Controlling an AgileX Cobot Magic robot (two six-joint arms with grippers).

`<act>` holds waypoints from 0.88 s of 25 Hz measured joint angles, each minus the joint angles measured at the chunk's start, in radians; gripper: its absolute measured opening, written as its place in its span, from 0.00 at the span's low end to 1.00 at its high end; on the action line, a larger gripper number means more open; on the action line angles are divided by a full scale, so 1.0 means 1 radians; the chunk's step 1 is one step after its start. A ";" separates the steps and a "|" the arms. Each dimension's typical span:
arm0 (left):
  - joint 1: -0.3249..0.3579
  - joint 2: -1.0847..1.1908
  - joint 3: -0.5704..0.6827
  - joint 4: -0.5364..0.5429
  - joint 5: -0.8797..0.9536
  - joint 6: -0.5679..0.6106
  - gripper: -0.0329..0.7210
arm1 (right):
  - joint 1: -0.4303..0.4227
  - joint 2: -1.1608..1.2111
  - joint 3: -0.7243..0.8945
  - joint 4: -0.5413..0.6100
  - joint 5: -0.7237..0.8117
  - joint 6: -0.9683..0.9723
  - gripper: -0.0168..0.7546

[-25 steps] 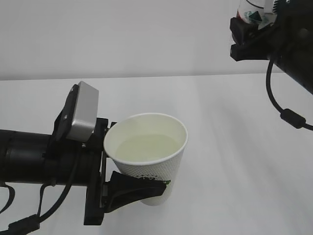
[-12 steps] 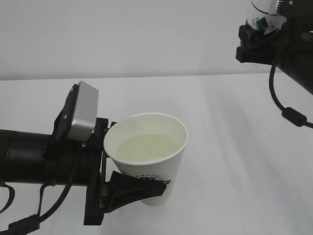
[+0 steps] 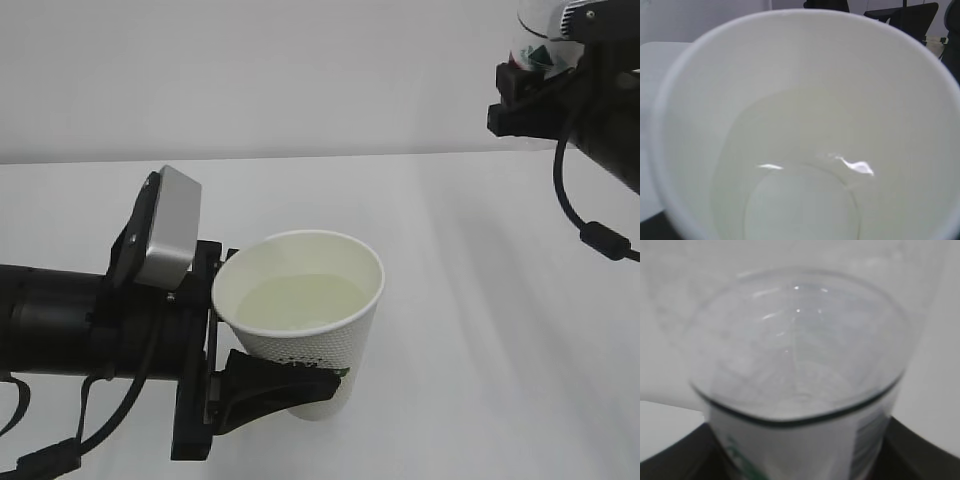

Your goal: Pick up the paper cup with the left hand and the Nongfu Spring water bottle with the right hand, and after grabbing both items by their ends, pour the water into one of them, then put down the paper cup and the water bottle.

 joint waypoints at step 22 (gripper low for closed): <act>0.000 0.000 0.000 0.000 -0.002 0.000 0.74 | 0.000 0.099 0.000 0.083 -0.026 -0.001 0.63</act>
